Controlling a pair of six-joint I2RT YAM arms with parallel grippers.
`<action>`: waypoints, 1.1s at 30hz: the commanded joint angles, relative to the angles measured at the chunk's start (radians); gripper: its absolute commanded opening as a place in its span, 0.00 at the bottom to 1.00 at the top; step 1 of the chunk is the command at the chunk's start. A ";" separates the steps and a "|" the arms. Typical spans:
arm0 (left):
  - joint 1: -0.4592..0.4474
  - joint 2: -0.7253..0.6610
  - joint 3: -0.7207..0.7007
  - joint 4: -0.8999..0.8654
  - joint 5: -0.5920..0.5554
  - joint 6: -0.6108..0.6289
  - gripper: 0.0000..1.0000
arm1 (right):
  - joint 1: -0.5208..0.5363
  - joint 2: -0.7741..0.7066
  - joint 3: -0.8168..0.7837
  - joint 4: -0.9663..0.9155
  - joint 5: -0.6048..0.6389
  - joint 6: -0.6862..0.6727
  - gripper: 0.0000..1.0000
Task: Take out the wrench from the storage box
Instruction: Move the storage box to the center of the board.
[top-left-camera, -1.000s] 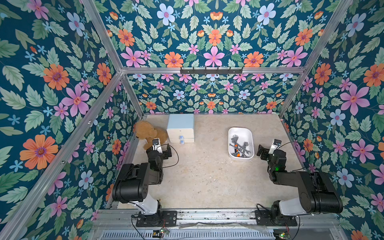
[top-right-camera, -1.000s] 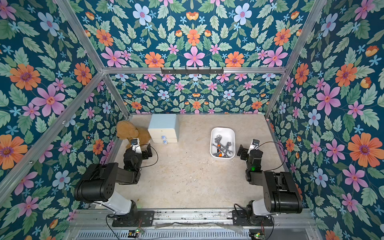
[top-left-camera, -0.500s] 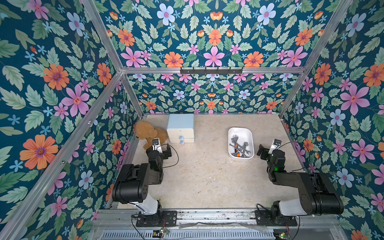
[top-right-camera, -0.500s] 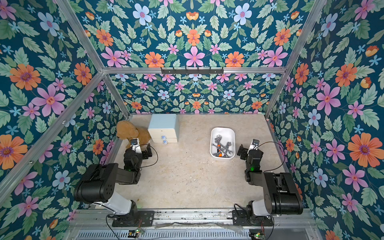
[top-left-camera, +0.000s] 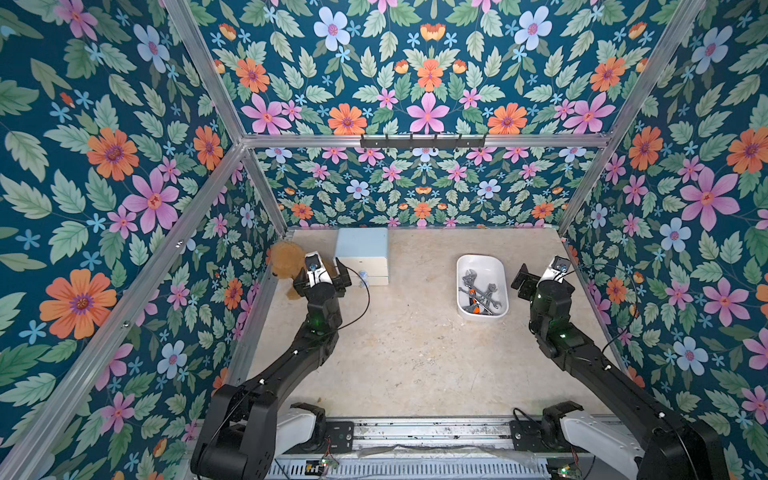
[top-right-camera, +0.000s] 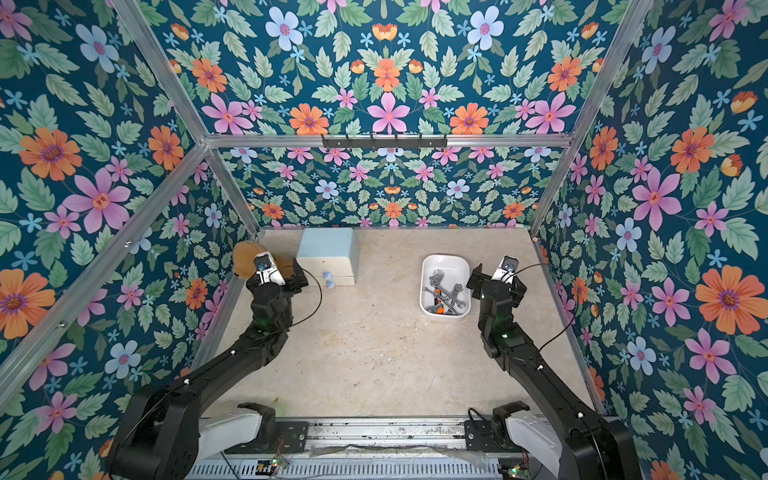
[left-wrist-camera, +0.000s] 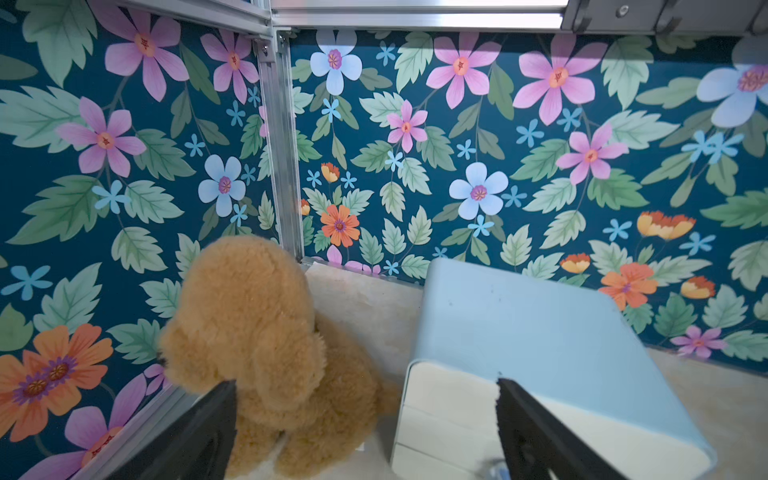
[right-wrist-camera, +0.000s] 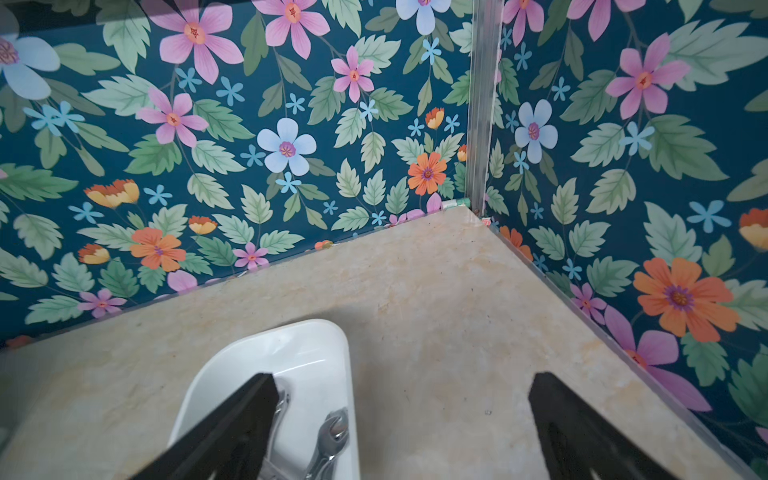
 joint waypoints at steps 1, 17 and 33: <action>-0.058 0.034 0.098 -0.360 -0.040 -0.162 1.00 | 0.003 0.061 0.119 -0.295 -0.156 0.138 0.99; -0.182 0.473 0.676 -0.768 0.410 -0.365 0.82 | -0.242 0.583 0.551 -0.658 -0.704 0.197 0.71; -0.205 0.599 0.771 -0.783 0.536 -0.406 0.77 | -0.252 0.752 0.583 -0.655 -0.736 0.144 0.42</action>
